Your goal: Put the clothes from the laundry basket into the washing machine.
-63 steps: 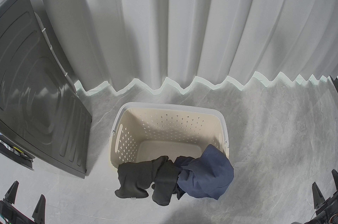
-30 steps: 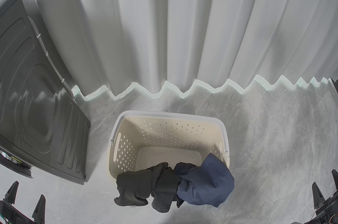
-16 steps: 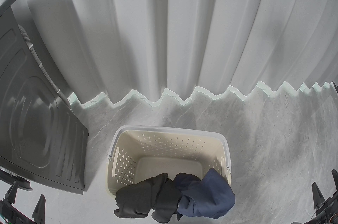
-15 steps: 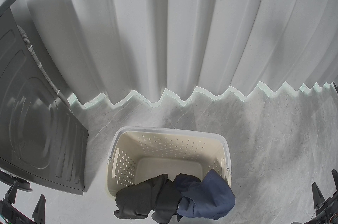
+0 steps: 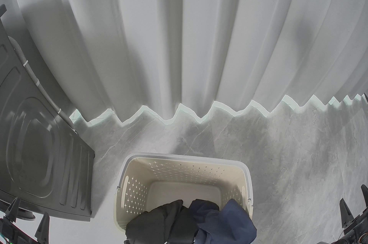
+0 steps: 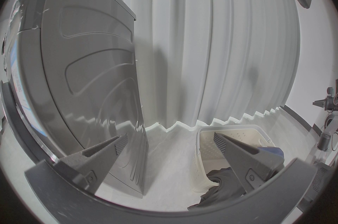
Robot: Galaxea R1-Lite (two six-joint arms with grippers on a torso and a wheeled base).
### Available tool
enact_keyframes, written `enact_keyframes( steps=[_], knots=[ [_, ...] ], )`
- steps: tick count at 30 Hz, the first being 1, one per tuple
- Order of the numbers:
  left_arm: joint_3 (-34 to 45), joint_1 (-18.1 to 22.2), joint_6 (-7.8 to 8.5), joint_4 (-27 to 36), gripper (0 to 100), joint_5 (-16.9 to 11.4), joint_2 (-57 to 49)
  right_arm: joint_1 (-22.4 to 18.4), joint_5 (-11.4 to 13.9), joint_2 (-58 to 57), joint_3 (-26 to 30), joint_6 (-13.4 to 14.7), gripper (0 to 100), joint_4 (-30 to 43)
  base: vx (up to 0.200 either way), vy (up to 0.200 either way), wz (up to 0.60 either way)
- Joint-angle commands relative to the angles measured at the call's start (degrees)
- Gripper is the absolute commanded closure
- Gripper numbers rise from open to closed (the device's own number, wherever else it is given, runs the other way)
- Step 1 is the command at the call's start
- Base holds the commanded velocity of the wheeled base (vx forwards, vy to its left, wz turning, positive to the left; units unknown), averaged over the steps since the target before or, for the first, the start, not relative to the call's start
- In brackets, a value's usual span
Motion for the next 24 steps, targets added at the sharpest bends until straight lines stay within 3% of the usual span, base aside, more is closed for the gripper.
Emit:
enact_keyframes(
  steps=[1,13,19,24],
  knots=[
    [0.92,0.00,-0.02,0.00,0,-0.02,-1.04,-0.03,0.01,-1.01,0.92,-0.01,0,-0.01,0.200,0.000,0.00],
    [0.92,0.00,-0.02,0.00,0,-0.02,-1.04,-0.03,0.01,-1.01,1.01,-0.01,0,-0.01,0.000,0.000,0.00],
    [0.92,0.00,0.07,0.00,0,-0.02,-1.04,-0.03,0.01,-1.01,0.92,-0.01,0,-0.01,0.200,0.000,0.00],
    [0.92,0.00,0.07,0.00,0,-0.02,-1.04,-0.03,0.01,-1.01,0.92,-0.01,0,-0.01,0.000,0.000,0.00]
  ],
)
